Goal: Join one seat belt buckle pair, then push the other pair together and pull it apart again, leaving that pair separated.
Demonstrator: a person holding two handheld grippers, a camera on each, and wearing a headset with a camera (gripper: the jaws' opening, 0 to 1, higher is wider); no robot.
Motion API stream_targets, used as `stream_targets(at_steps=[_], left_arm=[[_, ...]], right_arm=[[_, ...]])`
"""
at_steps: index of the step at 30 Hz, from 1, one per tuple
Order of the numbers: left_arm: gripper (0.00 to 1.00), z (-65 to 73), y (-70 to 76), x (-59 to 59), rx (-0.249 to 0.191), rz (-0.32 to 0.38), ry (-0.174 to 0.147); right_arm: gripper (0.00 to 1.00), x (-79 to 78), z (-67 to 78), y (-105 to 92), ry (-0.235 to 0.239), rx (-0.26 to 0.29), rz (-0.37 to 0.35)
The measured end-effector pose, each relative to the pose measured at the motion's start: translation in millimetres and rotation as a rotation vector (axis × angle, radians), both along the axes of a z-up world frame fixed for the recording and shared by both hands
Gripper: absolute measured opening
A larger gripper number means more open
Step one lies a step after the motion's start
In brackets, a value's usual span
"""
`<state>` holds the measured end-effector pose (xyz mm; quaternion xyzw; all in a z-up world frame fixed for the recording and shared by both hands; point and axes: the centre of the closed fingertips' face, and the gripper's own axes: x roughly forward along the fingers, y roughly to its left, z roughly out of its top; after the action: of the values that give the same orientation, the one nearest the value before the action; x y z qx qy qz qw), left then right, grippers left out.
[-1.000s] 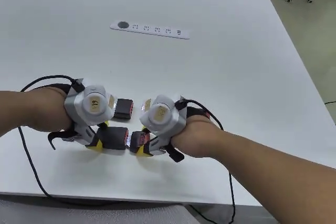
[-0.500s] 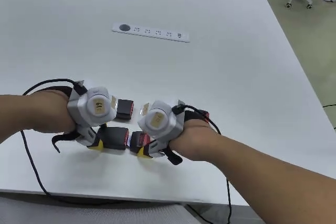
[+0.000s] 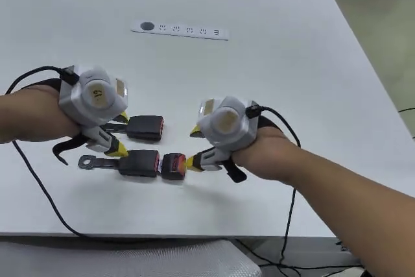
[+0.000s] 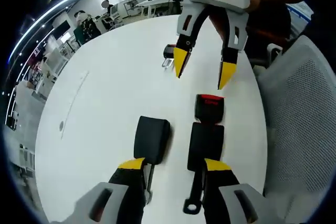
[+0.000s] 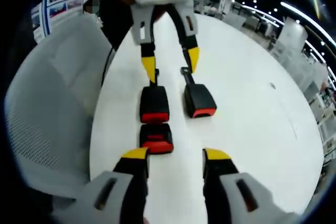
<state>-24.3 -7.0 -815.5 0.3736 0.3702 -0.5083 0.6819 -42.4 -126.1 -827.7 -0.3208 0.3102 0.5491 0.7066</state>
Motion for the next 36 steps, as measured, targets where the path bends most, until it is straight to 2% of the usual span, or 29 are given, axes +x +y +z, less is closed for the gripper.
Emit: stream_targets(at_steps=[6, 8, 10, 14, 17, 20, 23, 24, 25, 26, 27, 29, 31, 33, 34, 36], left_arm=[[0.42, -4.7, 1.2, 22.6, -0.016, 0.007, -0.006], [0.42, -9.0, 0.5, 28.5, -0.020, -0.003, 0.003], [0.42, -16.1, 1.1, 31.1, 0.006, -0.010, 0.026], [0.45, -29.7, 1.8, 35.7, 0.070, -0.032, 0.048], [0.47, -34.1, -9.5, 38.1, 0.054, -0.058, 0.053], [0.47, -39.7, -14.7, 40.5, 0.054, -0.074, 0.057], [0.47, -45.6, -12.6, 43.0, 0.079, -0.083, 0.075], [0.46, -46.5, -10.7, 45.8, 0.095, -0.086, 0.061], [0.44, -46.8, -11.2, 47.4, 0.098, -0.091, 0.055], [0.41, -50.8, -12.6, 50.8, 0.093, -0.088, 0.065], [0.39, -51.9, -13.5, 48.5, 0.092, -0.089, 0.080], [0.38, -50.6, -17.2, 46.8, 0.086, -0.124, 0.078], [0.36, -50.5, -19.0, 45.2, 0.085, -0.123, 0.093], [0.34, -50.5, -18.8, 43.5, 0.087, -0.119, 0.109], [0.34, -50.3, -19.1, 42.8, 0.089, -0.141, 0.108], [0.33, -50.4, -19.2, 42.4, 0.092, -0.141, 0.114]], right_arm=[[0.39, 24.1, -5.7, -40.3, -0.011, -0.021, -0.039], [0.39, 33.3, -9.9, -57.0, -0.011, -0.043, -0.057], [0.38, 40.4, -14.1, -71.9, -0.010, -0.067, -0.065], [0.38, 53.4, -17.6, -92.8, -0.017, -0.092, -0.084], [0.40, 59.6, -16.9, -100.6, -0.016, -0.096, -0.093], [0.41, 60.4, -22.7, -103.0, 0.015, -0.103, -0.074], [0.40, 58.8, -34.8, -107.1, 0.063, -0.145, -0.041], [0.39, 56.7, -39.3, -109.3, 0.079, -0.171, -0.018], [0.36, 57.0, -42.3, -113.3, 0.073, -0.209, 0.017], [0.35, 55.5, -38.4, -102.2, 0.124, -0.126, -0.021], [0.34, 59.2, -39.7, -105.8, 0.124, -0.171, 0.033], [0.34, 59.3, -40.4, -107.1, 0.147, -0.210, 0.080], [0.33, 60.6, -40.5, -107.8, 0.146, -0.236, 0.123], [0.33, 64.7, -42.0, -108.5, 0.150, -0.239, 0.119], [0.33, 64.4, -41.9, -108.3, 0.149, -0.240, 0.120], [0.33, 62.8, -41.2, -108.8, 0.146, -0.235, 0.114]])
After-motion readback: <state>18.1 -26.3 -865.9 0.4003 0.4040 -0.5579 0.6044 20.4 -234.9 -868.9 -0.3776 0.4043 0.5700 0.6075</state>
